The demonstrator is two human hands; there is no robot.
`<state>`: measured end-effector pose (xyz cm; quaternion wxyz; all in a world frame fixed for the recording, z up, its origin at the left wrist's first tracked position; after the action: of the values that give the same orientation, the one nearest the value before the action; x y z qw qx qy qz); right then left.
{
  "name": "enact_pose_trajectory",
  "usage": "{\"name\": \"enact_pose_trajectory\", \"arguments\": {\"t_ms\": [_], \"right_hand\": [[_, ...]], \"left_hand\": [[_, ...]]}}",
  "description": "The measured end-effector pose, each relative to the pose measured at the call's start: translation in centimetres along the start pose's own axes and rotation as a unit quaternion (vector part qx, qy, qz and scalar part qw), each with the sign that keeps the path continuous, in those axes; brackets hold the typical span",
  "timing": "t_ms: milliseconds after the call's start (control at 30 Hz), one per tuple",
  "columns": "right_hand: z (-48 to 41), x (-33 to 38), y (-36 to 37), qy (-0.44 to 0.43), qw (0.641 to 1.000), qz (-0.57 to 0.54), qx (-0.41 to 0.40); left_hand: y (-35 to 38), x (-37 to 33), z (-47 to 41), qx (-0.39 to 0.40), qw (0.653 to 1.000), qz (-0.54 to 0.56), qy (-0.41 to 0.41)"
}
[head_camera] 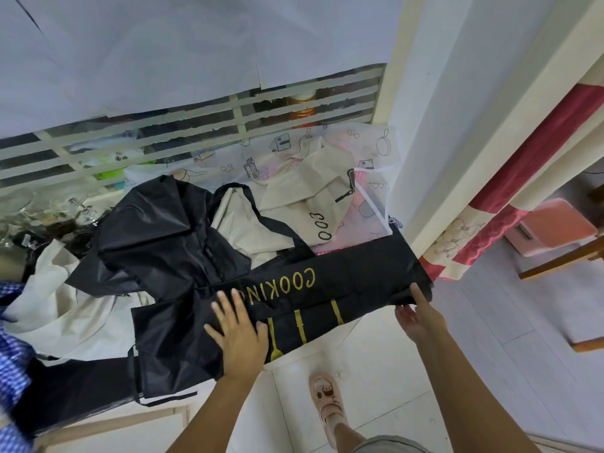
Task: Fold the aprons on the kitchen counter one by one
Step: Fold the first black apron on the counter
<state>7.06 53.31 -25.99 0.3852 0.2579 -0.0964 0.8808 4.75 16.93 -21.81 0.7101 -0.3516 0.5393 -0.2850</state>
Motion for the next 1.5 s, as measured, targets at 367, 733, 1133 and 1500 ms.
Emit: {"name": "enact_pose_trajectory", "arguments": {"t_ms": [367, 733, 1133, 1500], "right_hand": [[0.7, 4.3, 2.8, -0.141, 0.969, 0.197, 0.058], [-2.1, 8.6, 0.8, -0.132, 0.954, 0.261, 0.061], [0.7, 11.2, -1.0, -0.307, 0.862, 0.403, 0.013], [-1.5, 10.6, 0.6, -0.146, 0.837, 0.514, 0.121]], "left_hand": [[6.9, -10.7, -0.8, 0.149, 0.928, -0.194, 0.282], [8.5, -6.6, -2.3, 0.149, 0.95, -0.194, 0.195], [6.8, -5.0, -2.4, 0.144, 0.929, -0.211, 0.27], [7.8, -11.4, -0.8, 0.107, 0.973, -0.065, 0.193]]}}
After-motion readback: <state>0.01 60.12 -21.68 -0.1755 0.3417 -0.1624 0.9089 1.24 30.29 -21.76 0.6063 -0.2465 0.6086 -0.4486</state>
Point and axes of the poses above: each hand's wrist, its own z-axis away from the middle knuckle, its own y-axis out of the palm, x = y × z, the point moved 8 cm from there along -z, towards the middle knuckle, and after that the axes turned 13 degrees about z, right-handed, at the moved point
